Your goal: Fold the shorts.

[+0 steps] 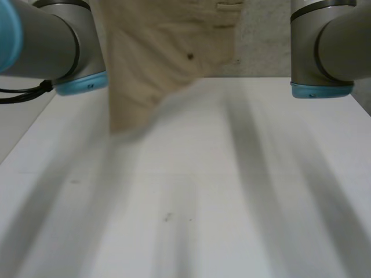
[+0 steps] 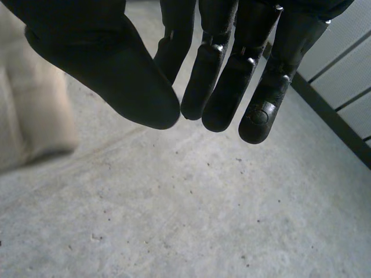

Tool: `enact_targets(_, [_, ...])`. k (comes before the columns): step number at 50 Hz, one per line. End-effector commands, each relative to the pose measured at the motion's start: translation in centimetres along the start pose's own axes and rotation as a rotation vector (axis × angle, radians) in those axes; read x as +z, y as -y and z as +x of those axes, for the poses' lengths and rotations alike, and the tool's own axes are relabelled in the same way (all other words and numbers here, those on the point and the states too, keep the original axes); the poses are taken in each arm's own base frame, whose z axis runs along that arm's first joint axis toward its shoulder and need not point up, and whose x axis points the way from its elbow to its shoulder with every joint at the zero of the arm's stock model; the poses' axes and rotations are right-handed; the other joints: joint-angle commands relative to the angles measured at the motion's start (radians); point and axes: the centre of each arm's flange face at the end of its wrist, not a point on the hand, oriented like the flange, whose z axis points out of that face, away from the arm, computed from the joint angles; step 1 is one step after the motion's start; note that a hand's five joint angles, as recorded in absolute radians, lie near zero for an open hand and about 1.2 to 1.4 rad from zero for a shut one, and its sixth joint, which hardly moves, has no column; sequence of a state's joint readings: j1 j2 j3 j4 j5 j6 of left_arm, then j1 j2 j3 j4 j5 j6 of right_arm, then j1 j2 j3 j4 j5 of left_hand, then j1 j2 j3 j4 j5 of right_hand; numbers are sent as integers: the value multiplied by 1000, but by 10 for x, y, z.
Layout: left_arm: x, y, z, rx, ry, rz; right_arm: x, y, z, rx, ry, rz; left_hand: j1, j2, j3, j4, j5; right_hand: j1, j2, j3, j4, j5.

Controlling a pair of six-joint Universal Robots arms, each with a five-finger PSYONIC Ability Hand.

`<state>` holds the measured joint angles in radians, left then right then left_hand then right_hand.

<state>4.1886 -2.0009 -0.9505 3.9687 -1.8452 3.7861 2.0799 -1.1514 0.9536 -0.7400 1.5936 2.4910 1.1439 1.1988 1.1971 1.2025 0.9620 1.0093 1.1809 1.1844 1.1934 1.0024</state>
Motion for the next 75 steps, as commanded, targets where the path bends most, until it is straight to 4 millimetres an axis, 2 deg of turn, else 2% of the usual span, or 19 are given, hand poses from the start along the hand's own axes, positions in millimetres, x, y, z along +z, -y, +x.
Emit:
enact_targets(1, [-56,-3,-2,-28,-124,-137,-45,-15,-15,9,191,-183,252,197,199,194,260,387,215,212,203,219])
enact_targets(4, [-92,-26,2,-1,-195,-244,-77,-32,-28,15,291,-311,252,197,199,194,260,387,215,212,203,219])
enact_targets(5, [-116,-39,3,24,-234,-311,-96,-41,-34,18,341,-376,252,197,199,194,260,387,215,212,203,219])
enact_targets(7, [-133,-48,3,44,-261,-358,-116,-50,-40,29,390,-448,252,197,199,194,260,387,215,212,203,219])
enact_targets(8, [-160,-61,2,75,-296,-437,-134,-58,-45,44,434,-517,252,197,199,194,260,387,215,212,203,219])
enact_targets(11, [-182,-69,-1,99,-321,-500,-168,-75,-55,63,508,-643,252,197,199,194,260,387,215,212,203,219])
enact_targets(12, [-198,-74,-2,116,-346,-541,-187,-83,-59,83,548,-725,252,197,199,194,260,353,182,178,169,185])
enact_targets(13, [-207,-77,-1,124,-364,-561,-197,-86,-61,99,568,-769,252,197,199,194,260,219,48,44,35,51])
enact_targets(14, [-218,-81,1,131,-390,-585,-212,-88,-62,144,590,-849,252,197,199,194,260,-122,-294,-297,-306,-290])
enact_targets(15, [-233,-85,5,136,-428,-613,-217,-89,-62,164,594,-879,252,197,199,194,260,-222,-393,-397,-406,-389])
enact_targets(18, [-246,-81,14,133,-466,-622,-233,-88,-62,295,575,-1009,252,197,199,194,260,-393,-564,-568,-577,-560])
enact_targets(24, [-234,-75,16,118,-448,-592,-246,-83,-62,649,461,-1172,252,197,199,194,260,-645,-817,-820,-829,-813])
enact_targets(34, [-172,-30,14,72,-374,-468,-251,-72,-71,1000,375,-1257,252,197,199,194,260,-835,-1006,-1010,-1019,-1002])
enact_targets(43, [-161,-2,18,32,-386,-436,-250,-64,-93,1011,342,-1185,252,197,199,194,260,-835,-1006,-1010,-1019,-1002])
enact_targets(54, [-156,25,20,-13,-364,-405,-268,-54,-134,1053,357,-1205,252,197,199,194,260,-835,-1006,-1010,-1019,-1002])
enact_targets(55, [-157,26,21,-17,-365,-405,-270,-56,-137,1053,346,-1207,252,197,199,194,260,-726,-898,-901,-910,-894])
enact_targets(59, [-162,29,20,-19,-362,-420,-266,-69,-139,1009,261,-1164,252,197,199,194,260,-455,-627,-630,-639,-623])
enact_targets(70, [-162,45,-1,-28,-337,-410,-248,-88,-121,887,187,-1077,252,197,199,194,260,-534,-705,-709,-718,-701])
enact_targets(75, [-162,44,-1,-23,-335,-413,-243,-80,-110,889,176,-1066,252,197,199,194,260,-566,-738,-741,-750,-734])
